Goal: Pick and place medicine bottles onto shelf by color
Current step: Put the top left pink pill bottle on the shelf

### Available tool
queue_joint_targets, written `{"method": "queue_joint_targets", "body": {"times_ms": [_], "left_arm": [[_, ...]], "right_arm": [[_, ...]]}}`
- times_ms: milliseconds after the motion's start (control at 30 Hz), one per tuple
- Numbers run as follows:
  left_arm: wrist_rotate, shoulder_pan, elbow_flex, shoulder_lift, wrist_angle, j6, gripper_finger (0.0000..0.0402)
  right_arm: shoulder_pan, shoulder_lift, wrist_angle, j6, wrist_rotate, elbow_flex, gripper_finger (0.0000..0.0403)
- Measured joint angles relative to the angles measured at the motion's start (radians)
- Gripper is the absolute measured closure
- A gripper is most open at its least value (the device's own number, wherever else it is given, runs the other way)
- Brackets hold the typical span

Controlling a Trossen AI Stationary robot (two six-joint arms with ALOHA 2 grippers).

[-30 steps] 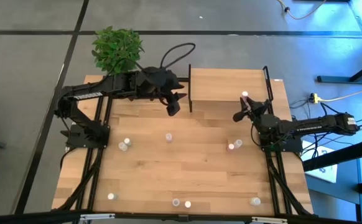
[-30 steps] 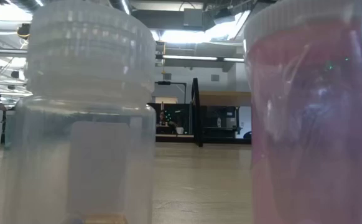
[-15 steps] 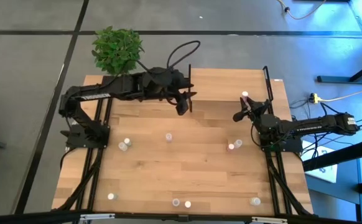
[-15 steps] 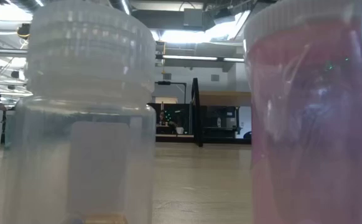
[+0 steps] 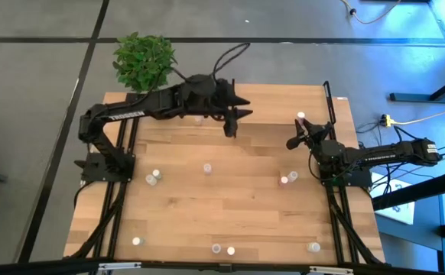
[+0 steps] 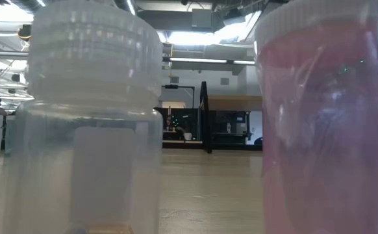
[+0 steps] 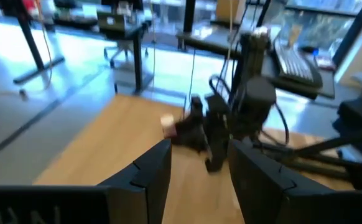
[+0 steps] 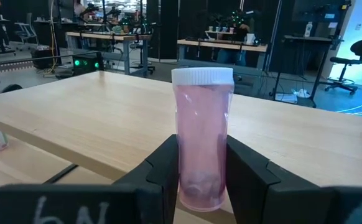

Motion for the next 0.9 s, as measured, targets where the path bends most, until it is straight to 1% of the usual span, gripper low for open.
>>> {"method": "queue_joint_targets", "body": {"times_ms": [133, 233, 333, 500, 667, 800, 900], "left_arm": [[0.017, 0.008, 0.058, 0.014, 0.026, 0.030, 0.0250], [0.052, 0.008, 0.116, 0.070, 0.024, 0.074, 0.0250], [0.076, 0.015, 0.207, 0.141, 0.010, 0.086, 0.0250], [0.143, 0.037, 0.376, 0.259, -0.028, 0.104, 0.0250], [0.228, 0.060, 0.529, 0.378, -0.083, 0.113, 0.0250], [0.233, 0.067, 0.561, 0.440, -0.146, 0.157, 0.0250], [0.234, 0.062, 0.562, 0.470, -0.156, 0.193, 0.0250]], "right_arm": [[0.000, 0.000, 0.000, 0.000, -0.001, 0.000, 0.0292], [0.000, 0.000, 0.000, 0.002, -0.021, 0.000, 0.0292], [0.000, 0.000, -0.001, 0.004, -0.029, 0.000, 0.0292], [0.000, 0.000, -0.001, 0.003, -0.029, 0.000, 0.0292], [0.000, 0.000, -0.001, 0.002, -0.029, 0.000, 0.0292], [0.000, 0.000, -0.001, 0.000, -0.046, 0.000, 0.0292], [0.000, 0.000, -0.002, 0.000, -0.061, 0.000, 0.0292]]}}
